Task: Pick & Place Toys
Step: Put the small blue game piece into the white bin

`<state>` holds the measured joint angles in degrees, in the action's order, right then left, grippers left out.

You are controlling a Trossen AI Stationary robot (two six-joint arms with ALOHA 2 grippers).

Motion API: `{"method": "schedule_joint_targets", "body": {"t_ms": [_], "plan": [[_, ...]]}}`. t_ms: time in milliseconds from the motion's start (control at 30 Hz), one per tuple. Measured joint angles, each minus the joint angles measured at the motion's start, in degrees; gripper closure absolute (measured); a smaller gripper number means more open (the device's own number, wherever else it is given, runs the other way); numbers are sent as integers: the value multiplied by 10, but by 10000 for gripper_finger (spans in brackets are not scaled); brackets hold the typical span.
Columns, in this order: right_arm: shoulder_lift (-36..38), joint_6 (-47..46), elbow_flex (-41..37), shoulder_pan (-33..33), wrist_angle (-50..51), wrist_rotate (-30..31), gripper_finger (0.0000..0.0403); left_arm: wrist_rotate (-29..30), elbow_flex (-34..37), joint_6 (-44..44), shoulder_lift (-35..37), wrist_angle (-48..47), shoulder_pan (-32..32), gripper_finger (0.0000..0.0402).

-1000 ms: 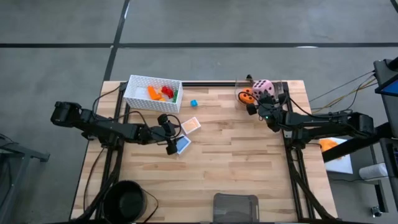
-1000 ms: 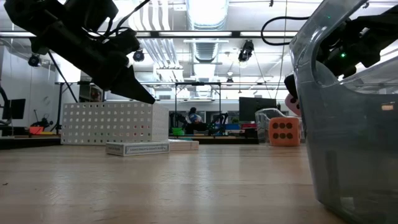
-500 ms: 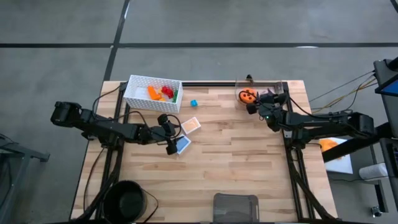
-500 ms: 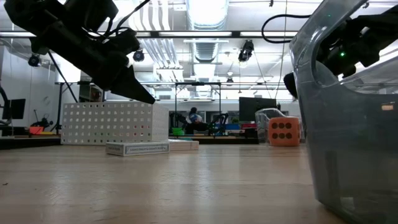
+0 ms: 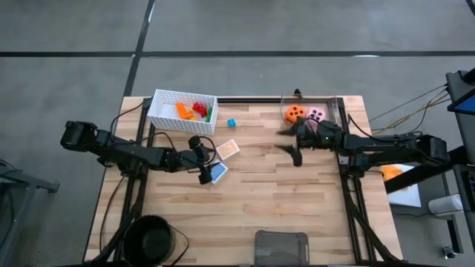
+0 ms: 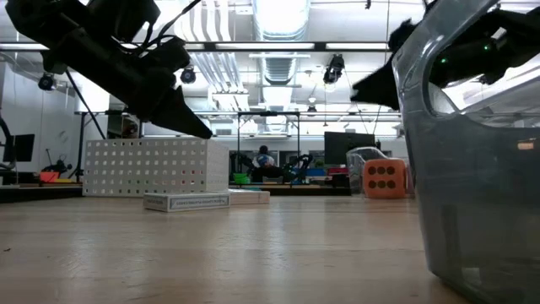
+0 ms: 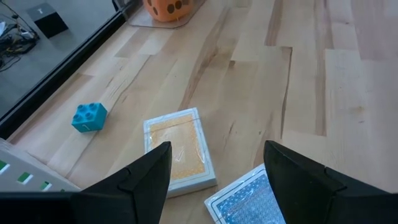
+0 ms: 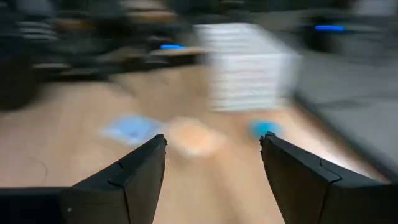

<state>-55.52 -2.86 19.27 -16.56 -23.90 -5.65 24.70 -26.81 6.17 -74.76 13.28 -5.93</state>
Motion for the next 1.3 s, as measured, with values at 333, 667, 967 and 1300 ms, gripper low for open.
{"method": "schedule_joint_targets", "body": {"t_ms": [333,667,967,1300], "plan": [[-19,-32,-106,36,-283,-100,145,-7,2,14,-5,45,0,147],[-18,-47,-156,36,-301,-94,145,-36,-96,12,-90,15,60,147],[-22,-40,-159,39,-300,-107,145,-62,-340,-57,-222,-280,149,147],[-39,-36,-166,48,-301,-114,145,-171,-522,-124,-337,-406,263,147]]}}
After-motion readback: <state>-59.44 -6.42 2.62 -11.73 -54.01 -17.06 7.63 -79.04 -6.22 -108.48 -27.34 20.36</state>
